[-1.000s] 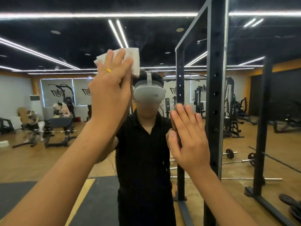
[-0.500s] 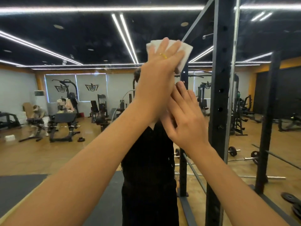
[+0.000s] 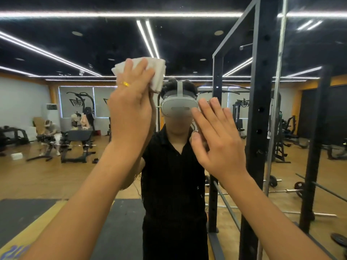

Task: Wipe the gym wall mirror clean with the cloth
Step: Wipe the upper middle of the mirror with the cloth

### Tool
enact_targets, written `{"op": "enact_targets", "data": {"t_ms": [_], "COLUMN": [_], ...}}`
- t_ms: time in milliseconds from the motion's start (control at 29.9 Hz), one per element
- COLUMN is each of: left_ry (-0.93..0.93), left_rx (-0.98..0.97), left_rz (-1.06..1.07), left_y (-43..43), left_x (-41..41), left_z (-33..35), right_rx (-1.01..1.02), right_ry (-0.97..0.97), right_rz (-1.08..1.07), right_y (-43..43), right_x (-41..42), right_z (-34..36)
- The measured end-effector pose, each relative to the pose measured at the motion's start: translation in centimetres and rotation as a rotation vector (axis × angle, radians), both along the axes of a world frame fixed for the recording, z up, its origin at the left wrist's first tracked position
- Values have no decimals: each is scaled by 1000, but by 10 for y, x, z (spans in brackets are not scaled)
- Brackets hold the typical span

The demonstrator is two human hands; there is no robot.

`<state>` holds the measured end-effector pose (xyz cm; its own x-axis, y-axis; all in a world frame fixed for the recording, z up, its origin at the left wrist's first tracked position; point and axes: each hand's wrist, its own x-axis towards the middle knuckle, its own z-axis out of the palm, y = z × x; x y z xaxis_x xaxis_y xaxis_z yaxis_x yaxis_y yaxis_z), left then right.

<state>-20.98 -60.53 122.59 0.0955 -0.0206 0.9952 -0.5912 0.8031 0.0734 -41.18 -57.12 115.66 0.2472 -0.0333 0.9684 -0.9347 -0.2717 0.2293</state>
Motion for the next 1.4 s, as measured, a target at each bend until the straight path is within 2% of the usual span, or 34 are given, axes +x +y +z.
{"op": "enact_targets", "data": {"t_ms": [134,334,501,669,802,1003,1270,1404], "left_ry": [-129,-173,-200,-19,27,-115,-265,-207], "left_rx": [-25,-59,-79,-56,-9,-6,-144,-114], "left_rz": [-25,-14,18,27,-8,65,127,74], "left_y": [10,13,10,-2,-7,-3,-17,-31], "left_x": [-36,-55,-33,21,24,33,64,100], "left_z": [10,20,17,-8,-17,-15,-3,5], "right_rx": [-7,-9,-6,2,44,24,53,29], "right_ry": [-4,-7,3,7,-8,-98,-56,-49], "right_rz": [0,10,9,8,7,54,155,70], "right_y": [0,1,1,1,4,12,-12,-27], "right_x": [1,0,-2,-2,1,27,105,114], "right_z": [0,1,1,0,0,3,4,-3]}}
